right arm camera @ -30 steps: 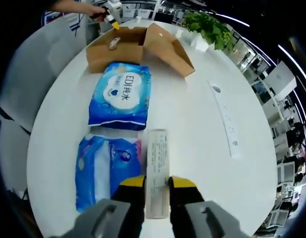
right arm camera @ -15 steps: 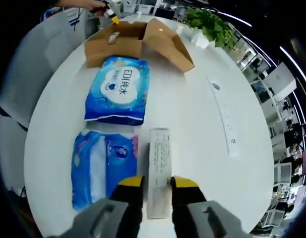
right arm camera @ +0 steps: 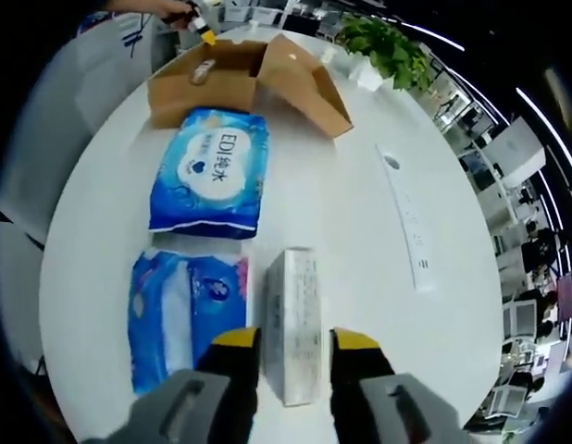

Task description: Operate the shoe box by opening the lid, removing the specified soft item, and placing it in the target area until the item is outside and the box remains undamaged.

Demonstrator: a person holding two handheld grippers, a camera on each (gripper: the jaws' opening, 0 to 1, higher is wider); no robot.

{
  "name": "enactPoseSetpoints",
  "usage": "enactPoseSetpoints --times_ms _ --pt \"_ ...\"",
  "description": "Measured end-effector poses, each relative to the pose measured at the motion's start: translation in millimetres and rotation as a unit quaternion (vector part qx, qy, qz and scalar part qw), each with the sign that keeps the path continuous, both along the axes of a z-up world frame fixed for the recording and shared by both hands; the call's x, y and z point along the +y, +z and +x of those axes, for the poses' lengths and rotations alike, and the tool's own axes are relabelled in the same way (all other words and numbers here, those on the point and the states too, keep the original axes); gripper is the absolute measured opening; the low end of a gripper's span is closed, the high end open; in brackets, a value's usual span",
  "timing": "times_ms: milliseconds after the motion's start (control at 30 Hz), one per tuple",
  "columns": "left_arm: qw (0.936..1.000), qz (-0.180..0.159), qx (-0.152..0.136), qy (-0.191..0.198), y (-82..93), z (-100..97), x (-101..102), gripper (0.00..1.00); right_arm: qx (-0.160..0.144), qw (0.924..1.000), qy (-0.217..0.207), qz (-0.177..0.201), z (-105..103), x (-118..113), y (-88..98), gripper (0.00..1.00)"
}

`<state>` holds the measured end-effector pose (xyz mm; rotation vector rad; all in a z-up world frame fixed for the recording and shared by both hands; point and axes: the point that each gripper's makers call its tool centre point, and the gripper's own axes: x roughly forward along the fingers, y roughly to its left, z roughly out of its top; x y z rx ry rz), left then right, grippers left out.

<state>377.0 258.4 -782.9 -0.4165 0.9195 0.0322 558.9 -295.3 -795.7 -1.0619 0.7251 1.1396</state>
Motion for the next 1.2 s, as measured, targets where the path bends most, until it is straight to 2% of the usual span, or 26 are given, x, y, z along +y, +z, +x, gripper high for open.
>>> enactPoseSetpoints --times_ms 167,367,633,800,933,1000,1200 --pt "1.0 0.005 -0.004 -0.003 -1.5 1.3 1 0.05 -0.007 0.9996 -0.02 0.021 -2 2 10.1 0.3" --pt "0.9998 0.009 -0.015 -0.007 -0.8 1.5 -3 0.06 -0.011 0.9982 -0.044 0.038 -15 7 23.3 0.35" --pt "0.9984 0.037 -0.027 -0.034 2.0 3.1 -5 0.08 -0.017 0.9905 -0.1 0.093 -36 18 48.7 0.46" --pt "0.9967 0.047 -0.035 -0.057 7.1 3.1 -10 0.12 -0.017 0.9867 -0.119 0.109 -51 21 58.4 0.51" --pt "0.995 0.052 -0.049 -0.069 16.0 7.1 -10 0.14 -0.023 0.975 -0.157 0.155 -60 28 72.8 0.56" --pt "0.9935 0.06 -0.056 -0.078 20.2 8.4 -11 0.17 -0.023 0.9745 -0.158 0.157 -67 28 75.7 0.59" --pt "0.9871 0.084 -0.067 -0.119 36.5 9.6 -19 0.23 -0.032 0.9644 -0.192 0.179 -81 30 84.7 0.7"
